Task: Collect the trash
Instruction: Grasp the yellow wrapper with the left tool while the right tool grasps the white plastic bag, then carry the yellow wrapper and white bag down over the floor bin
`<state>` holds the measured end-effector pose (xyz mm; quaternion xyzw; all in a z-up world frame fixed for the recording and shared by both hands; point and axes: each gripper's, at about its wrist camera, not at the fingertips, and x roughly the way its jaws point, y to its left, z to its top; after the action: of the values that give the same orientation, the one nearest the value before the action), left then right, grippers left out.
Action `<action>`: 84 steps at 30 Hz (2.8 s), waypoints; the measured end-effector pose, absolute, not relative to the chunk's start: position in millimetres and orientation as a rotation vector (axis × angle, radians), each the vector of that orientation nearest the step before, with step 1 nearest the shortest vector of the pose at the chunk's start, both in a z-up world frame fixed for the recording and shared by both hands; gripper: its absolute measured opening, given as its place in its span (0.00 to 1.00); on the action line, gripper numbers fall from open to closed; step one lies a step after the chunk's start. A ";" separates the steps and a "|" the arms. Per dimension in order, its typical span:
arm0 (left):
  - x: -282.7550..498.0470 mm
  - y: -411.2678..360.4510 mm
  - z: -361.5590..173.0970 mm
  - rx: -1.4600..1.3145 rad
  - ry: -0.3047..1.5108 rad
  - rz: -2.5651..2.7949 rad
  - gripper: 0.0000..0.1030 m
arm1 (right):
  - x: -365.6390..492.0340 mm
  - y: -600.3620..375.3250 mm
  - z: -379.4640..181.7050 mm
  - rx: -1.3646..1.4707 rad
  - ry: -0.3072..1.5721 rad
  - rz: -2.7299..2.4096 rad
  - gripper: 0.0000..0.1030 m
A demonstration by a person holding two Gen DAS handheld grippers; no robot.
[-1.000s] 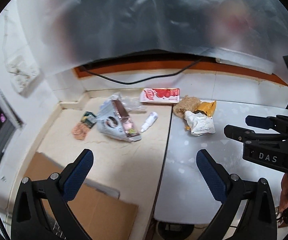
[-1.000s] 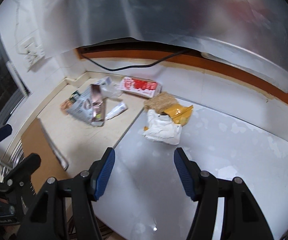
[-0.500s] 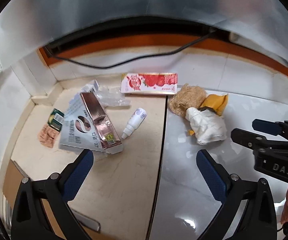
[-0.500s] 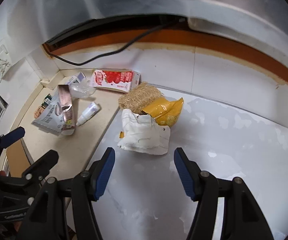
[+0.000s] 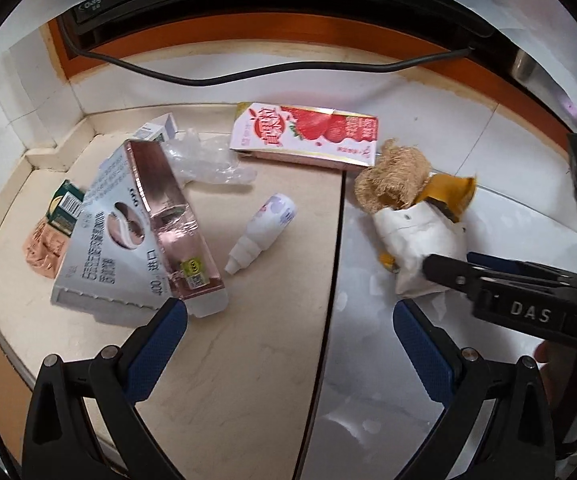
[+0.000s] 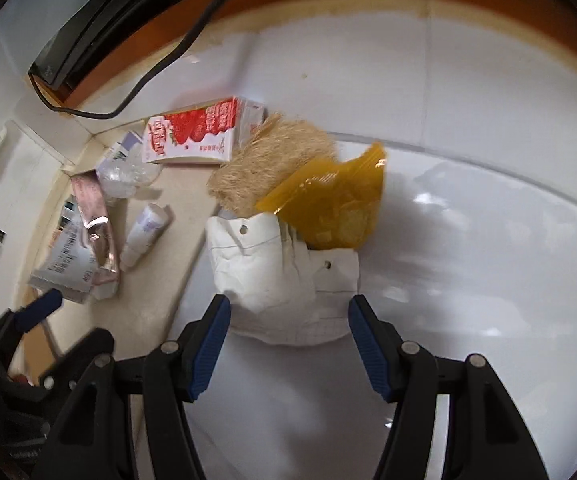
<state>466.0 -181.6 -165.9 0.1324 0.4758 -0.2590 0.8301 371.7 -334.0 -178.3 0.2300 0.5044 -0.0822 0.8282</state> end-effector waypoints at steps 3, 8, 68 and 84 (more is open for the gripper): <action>464.1 -187.8 -165.2 0.298 1.003 -0.566 0.99 | 372.2 -335.3 -179.8 0.517 1.046 -0.165 0.63; 458.8 -197.4 -162.4 0.318 0.996 -0.593 0.99 | 366.8 -333.5 -176.4 0.553 0.992 -0.086 0.25; 361.5 -264.3 -149.8 0.285 1.085 -0.692 0.23 | 195.1 -359.7 -130.0 0.603 0.862 -0.104 0.18; 174.9 -138.2 -95.2 0.137 1.040 -0.487 0.24 | 85.6 -296.7 -85.4 0.433 0.929 0.224 0.18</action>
<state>174.9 -138.2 -95.2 0.0646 0.4915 -0.2301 0.8375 85.6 -296.7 -85.4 0.2066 0.4436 0.1068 0.8655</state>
